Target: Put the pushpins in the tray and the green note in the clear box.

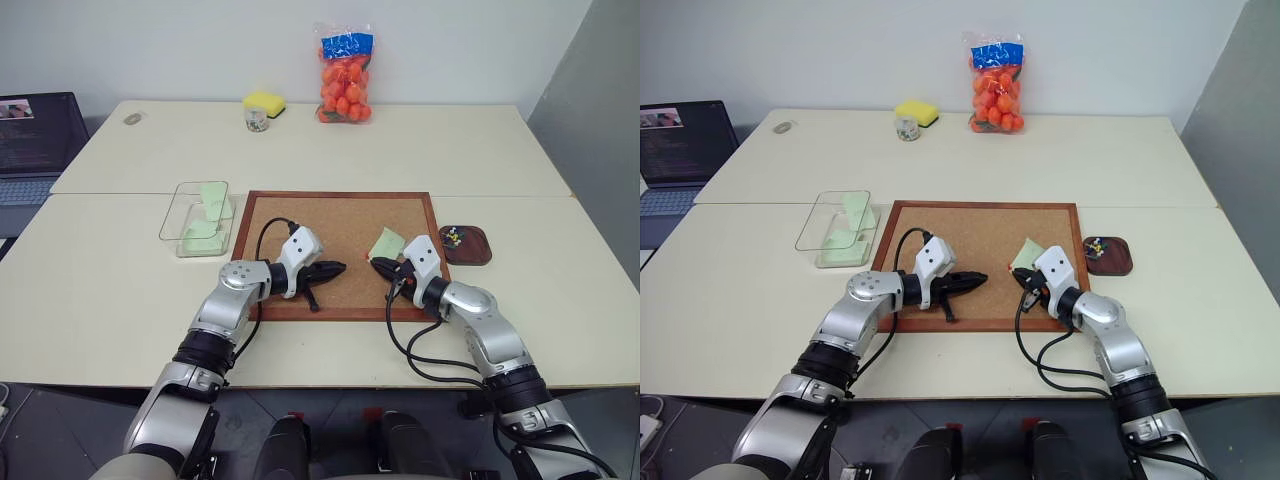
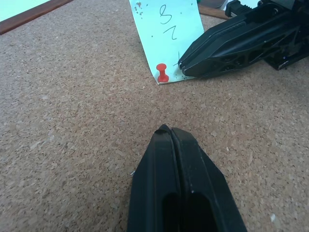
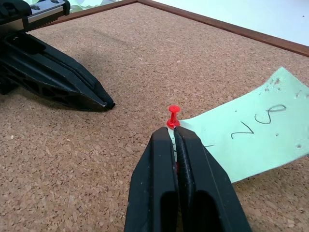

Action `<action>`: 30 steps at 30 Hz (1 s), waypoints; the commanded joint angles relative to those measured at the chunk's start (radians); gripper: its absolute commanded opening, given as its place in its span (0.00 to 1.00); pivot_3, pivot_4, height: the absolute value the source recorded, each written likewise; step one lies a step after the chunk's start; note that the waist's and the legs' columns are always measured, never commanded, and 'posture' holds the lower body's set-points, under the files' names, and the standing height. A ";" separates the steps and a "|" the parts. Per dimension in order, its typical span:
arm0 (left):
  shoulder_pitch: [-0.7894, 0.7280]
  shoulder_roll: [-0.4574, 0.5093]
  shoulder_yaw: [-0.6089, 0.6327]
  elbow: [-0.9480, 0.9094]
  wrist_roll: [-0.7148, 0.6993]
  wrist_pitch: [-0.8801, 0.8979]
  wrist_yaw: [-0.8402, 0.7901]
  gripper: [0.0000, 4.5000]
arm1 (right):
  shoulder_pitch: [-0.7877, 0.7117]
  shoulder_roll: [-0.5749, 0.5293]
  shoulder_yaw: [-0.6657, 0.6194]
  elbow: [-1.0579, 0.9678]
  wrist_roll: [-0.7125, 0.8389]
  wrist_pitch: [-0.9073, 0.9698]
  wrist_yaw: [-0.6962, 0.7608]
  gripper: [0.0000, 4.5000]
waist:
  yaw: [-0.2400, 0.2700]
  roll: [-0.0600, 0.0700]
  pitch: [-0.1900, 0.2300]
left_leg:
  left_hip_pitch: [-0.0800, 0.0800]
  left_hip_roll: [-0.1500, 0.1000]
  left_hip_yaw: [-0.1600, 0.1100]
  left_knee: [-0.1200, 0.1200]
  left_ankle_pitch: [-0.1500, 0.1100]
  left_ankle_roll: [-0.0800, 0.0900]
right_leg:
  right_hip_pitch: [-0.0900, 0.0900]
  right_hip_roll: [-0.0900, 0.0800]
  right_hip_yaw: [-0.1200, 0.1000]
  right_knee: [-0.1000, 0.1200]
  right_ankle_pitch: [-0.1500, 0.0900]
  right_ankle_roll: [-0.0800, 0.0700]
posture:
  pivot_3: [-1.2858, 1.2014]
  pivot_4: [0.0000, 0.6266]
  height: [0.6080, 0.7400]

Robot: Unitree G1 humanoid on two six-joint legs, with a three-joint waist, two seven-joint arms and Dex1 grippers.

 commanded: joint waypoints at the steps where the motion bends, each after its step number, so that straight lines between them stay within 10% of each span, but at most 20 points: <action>1: 0.046 0.010 -0.035 0.025 0.040 0.045 -0.002 0.00 | 0.013 0.008 -0.041 -0.077 0.038 0.002 -0.004 0.01 | 0.000 0.000 0.000 | 0.000 0.000 0.000 0.000 0.000 0.000 | 0.000 0.000 0.000 0.000 0.000 0.000 | 0.52 0.24 1.00; 16: 0.045 0.014 -0.041 0.020 0.041 0.054 -0.012 0.00 | 0.006 0.051 -0.180 -0.285 0.193 0.123 -0.088 0.01 | -0.001 0.000 0.000 | -0.001 0.000 0.000 -0.001 0.000 0.000 | -0.001 0.000 0.000 0.000 0.000 0.000 | 0.52 0.24 1.00; 30: 0.049 0.014 -0.041 0.022 0.042 0.049 -0.011 0.00 | -0.057 -0.001 -0.394 -0.063 0.065 0.170 -0.457 0.01 | -0.001 0.000 0.000 | -0.001 0.000 0.001 -0.001 0.000 0.000 | -0.001 0.000 0.001 0.000 0.000 0.000 | 0.52 0.24 1.00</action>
